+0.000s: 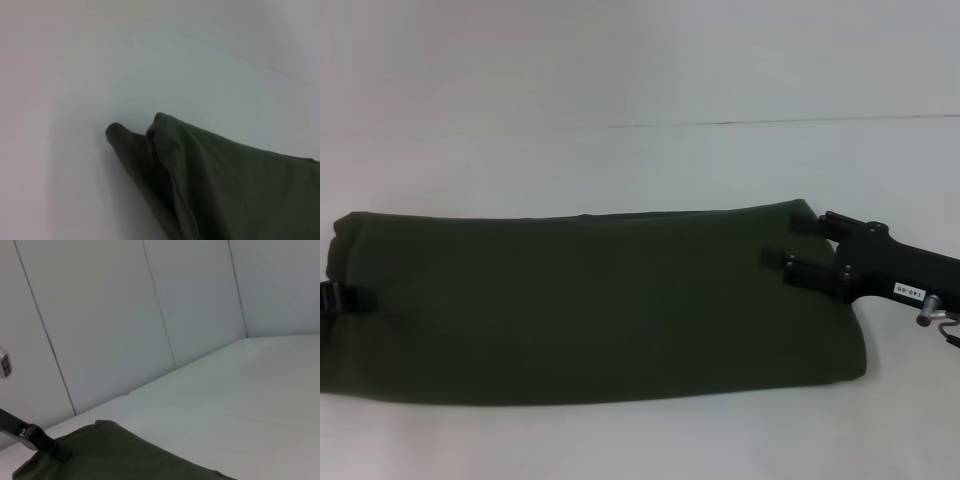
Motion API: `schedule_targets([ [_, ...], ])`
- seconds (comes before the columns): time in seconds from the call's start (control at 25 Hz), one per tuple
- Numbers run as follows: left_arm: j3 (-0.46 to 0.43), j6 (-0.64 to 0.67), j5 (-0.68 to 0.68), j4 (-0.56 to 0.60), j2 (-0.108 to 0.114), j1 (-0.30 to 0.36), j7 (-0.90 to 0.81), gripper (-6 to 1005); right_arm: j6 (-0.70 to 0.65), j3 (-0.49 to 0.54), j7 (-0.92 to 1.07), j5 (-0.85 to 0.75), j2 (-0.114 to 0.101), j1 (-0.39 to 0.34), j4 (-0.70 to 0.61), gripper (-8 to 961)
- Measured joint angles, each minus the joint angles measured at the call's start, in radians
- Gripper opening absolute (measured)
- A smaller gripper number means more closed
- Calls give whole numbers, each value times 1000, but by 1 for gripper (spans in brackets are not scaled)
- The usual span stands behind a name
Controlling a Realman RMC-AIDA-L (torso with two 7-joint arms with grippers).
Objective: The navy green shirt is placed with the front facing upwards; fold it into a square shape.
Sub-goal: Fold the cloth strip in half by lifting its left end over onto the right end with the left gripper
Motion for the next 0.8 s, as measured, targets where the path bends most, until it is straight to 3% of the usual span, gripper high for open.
schedule_targets([
  [0.56,-5,36,-6,69,12,28,17,89,28,-37,-25,0,4,41,60,789],
  [0.8,1,146,-66,140,-16,10,9,89,72,-71,-80,2,7,92,139,788],
])
